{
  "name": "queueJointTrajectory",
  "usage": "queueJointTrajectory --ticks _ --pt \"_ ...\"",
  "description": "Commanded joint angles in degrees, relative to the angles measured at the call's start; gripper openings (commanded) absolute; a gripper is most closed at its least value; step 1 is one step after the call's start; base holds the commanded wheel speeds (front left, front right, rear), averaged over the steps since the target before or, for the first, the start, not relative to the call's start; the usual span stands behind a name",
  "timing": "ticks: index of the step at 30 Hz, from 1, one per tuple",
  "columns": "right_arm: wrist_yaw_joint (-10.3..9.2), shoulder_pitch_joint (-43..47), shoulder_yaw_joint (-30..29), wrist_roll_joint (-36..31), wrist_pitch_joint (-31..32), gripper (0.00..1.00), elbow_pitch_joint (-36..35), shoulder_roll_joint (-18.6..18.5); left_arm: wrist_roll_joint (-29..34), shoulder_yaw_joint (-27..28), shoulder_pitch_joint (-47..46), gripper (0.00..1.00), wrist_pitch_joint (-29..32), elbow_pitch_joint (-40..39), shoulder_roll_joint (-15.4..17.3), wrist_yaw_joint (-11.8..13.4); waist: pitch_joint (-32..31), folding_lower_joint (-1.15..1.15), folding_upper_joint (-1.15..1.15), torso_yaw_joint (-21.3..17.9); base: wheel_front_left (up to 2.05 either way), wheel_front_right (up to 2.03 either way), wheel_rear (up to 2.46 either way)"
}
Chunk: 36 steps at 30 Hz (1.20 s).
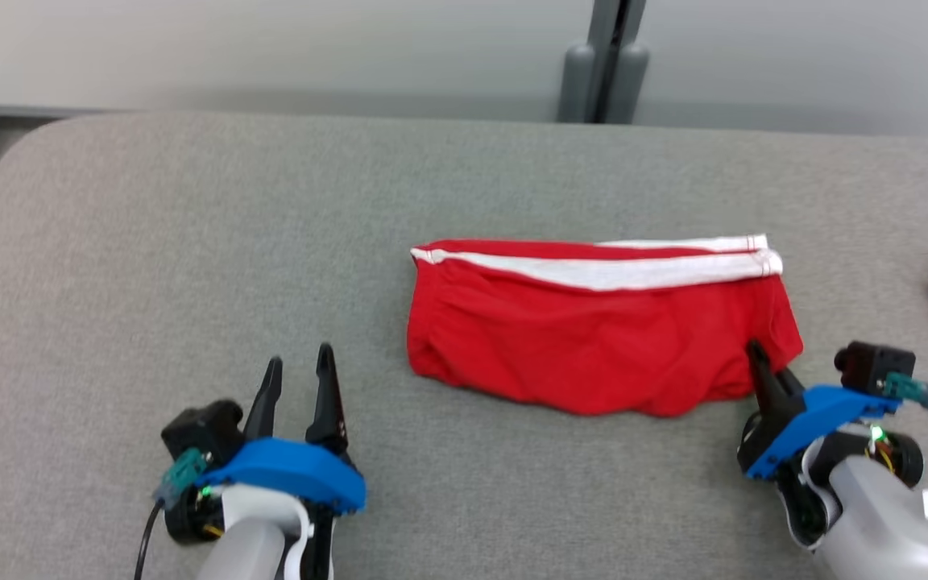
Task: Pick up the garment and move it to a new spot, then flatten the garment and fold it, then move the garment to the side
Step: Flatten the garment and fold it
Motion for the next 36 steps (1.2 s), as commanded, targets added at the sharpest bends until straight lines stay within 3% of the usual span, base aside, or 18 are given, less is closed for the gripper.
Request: queueJointTrajectory --ticks 1,7,13,20,24,25,26,32,36 --pt "0.01 2.1 -0.3 0.4 -0.3 0.0 -1.4 -0.5 0.5 0.9 1.7 1.0 -0.2 0.1 0.0 -0.2 -2.8 0.01 0.01 -2.5 0.0 0.0 0.0" --pt "0.01 7.0 -0.7 0.0 -0.3 0.0 -5.5 -2.0 0.8 2.7 5.9 1.0 -0.2 0.4 0.0 -1.0 -4.6 0.01 0.01 -3.4 0.0 0.0 0.0" --pt "0.01 4.2 0.8 -4.7 -0.3 0.0 -11.3 -1.2 0.1 1.9 6.6 1.0 -0.2 1.1 0.0 -1.2 -4.5 0.01 0.01 -2.3 0.0 0.0 0.0" --pt "0.01 1.5 9.2 -8.1 -0.3 0.0 -16.8 3.6 -0.3 0.9 6.1 1.0 -0.2 1.4 0.0 -1.0 -5.0 0.01 0.01 0.2 0.0 0.0 0.0" --pt "0.01 0.2 16.1 -8.1 -0.3 0.0 -15.1 6.3 -0.1 0.4 6.1 1.0 -0.2 1.7 0.0 -1.1 -5.3 0.01 0.01 2.0 0.0 0.0 0.0" --pt "0.01 0.2 17.1 -7.7 -0.3 0.33 -14.1 6.7 0.0 0.1 6.0 1.0 -0.2 1.9 0.0 -1.2 -5.4 0.01 0.01 2.5 0.0 0.0 0.0" --pt "0.01 0.1 18.0 -7.0 -0.3 1.0 -13.6 7.4 0.2 -0.1 6.0 1.0 -0.2 2.0 0.0 -1.2 -5.4 0.01 0.01 2.9 0.0 0.0 0.0" --pt "0.01 1.5 22.3 -3.2 -0.3 1.0 -16.2 8.7 1.2 0.6 6.0 1.0 -0.2 1.7 0.0 -0.5 -5.7 0.01 0.01 2.5 0.0 0.0 0.0" --pt "0.01 2.9 18.8 -3.6 -0.3 1.0 -19.0 7.5 2.9 2.0 6.2 1.0 -0.2 0.8 0.0 -0.1 -6.0 0.01 0.01 0.4 0.0 0.0 0.0"
